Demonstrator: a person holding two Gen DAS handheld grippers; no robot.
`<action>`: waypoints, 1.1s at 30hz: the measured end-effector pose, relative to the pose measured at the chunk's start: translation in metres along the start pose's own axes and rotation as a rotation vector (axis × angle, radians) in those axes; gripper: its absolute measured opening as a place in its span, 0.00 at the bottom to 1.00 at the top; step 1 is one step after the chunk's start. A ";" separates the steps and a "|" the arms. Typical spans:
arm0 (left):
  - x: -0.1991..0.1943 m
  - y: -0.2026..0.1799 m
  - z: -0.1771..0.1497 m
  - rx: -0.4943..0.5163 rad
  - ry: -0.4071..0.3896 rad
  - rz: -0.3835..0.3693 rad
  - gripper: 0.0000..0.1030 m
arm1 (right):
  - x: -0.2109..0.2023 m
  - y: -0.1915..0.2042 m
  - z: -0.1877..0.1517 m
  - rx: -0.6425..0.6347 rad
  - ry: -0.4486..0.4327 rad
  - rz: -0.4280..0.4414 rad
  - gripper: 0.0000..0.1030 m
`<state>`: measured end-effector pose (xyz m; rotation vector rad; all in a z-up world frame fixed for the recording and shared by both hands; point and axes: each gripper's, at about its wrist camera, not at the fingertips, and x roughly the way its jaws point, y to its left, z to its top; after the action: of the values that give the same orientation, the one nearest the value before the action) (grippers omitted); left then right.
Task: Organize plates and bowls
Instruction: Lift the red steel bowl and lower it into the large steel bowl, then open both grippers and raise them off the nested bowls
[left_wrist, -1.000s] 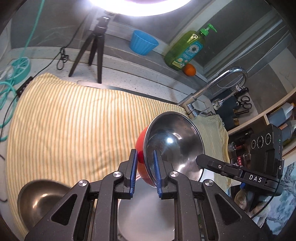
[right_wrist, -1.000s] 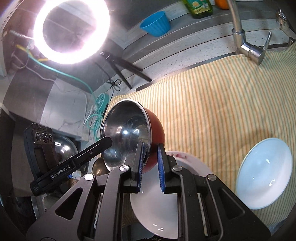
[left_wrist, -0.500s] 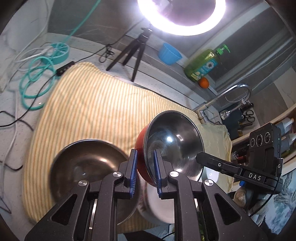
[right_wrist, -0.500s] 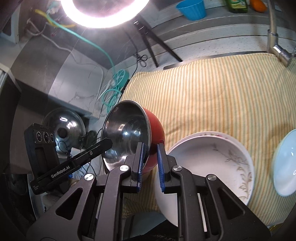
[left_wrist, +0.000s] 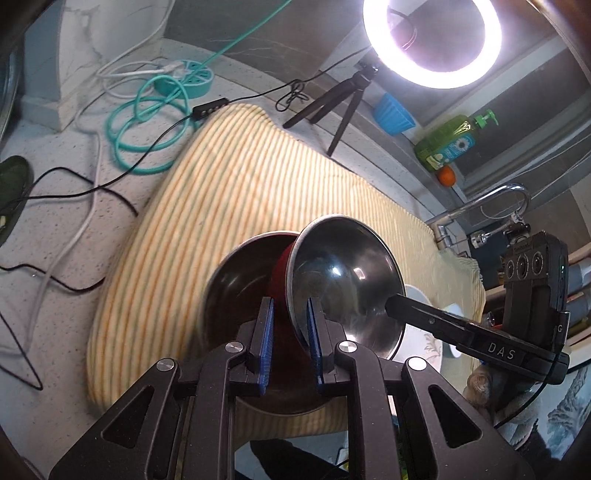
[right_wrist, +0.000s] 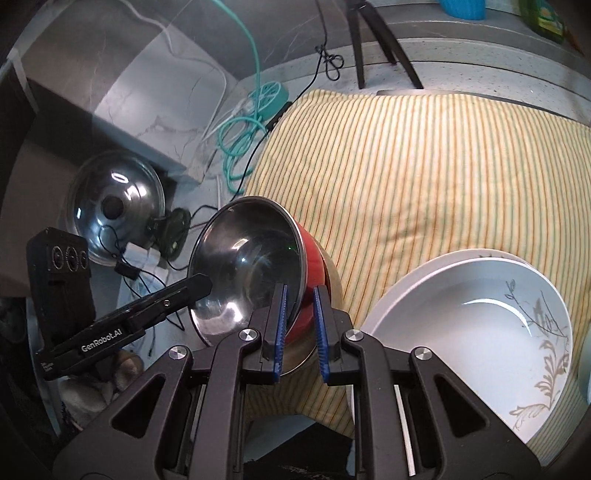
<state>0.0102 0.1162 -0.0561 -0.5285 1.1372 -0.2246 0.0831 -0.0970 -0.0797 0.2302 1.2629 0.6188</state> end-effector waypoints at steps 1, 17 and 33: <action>0.001 0.002 -0.001 -0.001 0.003 0.008 0.15 | 0.004 0.003 0.000 -0.011 0.007 -0.009 0.14; 0.012 0.023 -0.016 -0.016 0.057 0.050 0.15 | 0.034 0.022 -0.007 -0.104 0.070 -0.100 0.14; 0.013 0.018 -0.014 0.018 0.061 0.076 0.17 | 0.036 0.024 -0.008 -0.122 0.056 -0.134 0.18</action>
<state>0.0014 0.1223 -0.0805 -0.4640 1.2114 -0.1857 0.0739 -0.0591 -0.0999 0.0263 1.2783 0.5878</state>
